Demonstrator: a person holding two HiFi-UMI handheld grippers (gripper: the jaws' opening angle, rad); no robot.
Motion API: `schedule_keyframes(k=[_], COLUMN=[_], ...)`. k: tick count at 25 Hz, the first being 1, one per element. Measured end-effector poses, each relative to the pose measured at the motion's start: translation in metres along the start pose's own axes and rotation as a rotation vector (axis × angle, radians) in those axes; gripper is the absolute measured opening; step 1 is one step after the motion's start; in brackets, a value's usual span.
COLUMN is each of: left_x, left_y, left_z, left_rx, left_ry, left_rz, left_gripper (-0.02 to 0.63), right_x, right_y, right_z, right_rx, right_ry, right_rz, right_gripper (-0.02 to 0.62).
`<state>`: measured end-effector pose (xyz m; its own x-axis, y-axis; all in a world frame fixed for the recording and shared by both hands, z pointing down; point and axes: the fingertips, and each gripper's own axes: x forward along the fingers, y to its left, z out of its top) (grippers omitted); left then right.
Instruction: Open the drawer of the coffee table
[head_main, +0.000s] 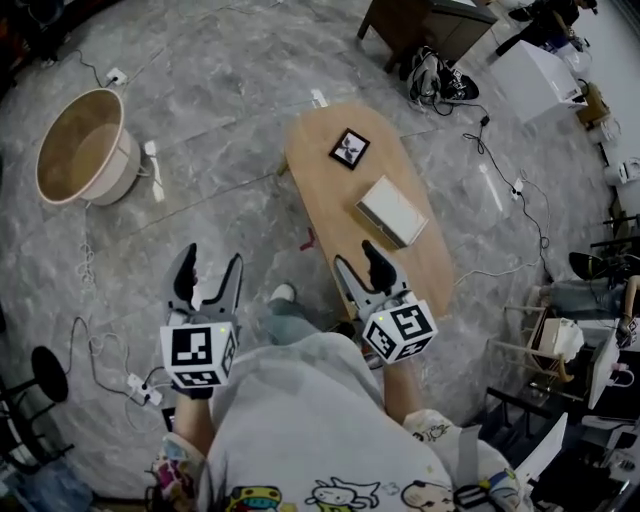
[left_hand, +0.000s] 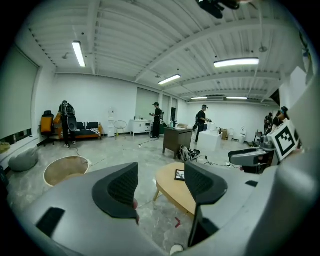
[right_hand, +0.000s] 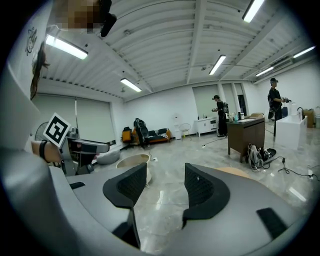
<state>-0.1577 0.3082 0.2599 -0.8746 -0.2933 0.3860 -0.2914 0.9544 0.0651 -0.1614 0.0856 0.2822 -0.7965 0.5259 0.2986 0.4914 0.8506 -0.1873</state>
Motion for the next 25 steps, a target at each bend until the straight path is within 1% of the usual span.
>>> schedule_keyframes(k=[3, 6, 9, 12, 20, 22, 25], left_x=[0.031, 0.055, 0.074, 0.088, 0.132, 0.140, 0.153], left_y=[-0.008, -0.020, -0.039, -0.060, -0.125, -0.146, -0.174], left_z=[0.013, 0.022, 0.032, 0.041, 0.049, 0.055, 0.057], left_rx=[0.026, 0.059, 0.096, 0.152, 0.268, 0.300, 0.352], left_ry=[0.007, 0.012, 0.015, 0.017, 0.047, 0.051, 0.069], left_rz=[-0.046, -0.100, -0.163, -0.249, -0.533, -0.620, -0.774], left_gripper=[0.268, 0.268, 0.268, 0.268, 0.268, 0.268, 0.268], right_x=[0.007, 0.003, -0.012, -0.033, -0.085, -0.102, -0.123], right_y=[-0.023, -0.043, -0.062, -0.076, -0.101, -0.102, -0.097], right_z=[0.008, 0.012, 0.010, 0.006, -0.010, -0.012, -0.019], right_rx=[0.011, 0.032, 0.067, 0.102, 0.188, 0.214, 0.259], right_ry=[-0.013, -0.038, -0.057, -0.076, -0.118, -0.125, -0.134], right_rz=[-0.046, -0.104, -0.173, -0.264, -0.547, -0.629, -0.774], right_gripper=[0.206, 0.206, 0.206, 0.206, 0.206, 0.206, 0.206])
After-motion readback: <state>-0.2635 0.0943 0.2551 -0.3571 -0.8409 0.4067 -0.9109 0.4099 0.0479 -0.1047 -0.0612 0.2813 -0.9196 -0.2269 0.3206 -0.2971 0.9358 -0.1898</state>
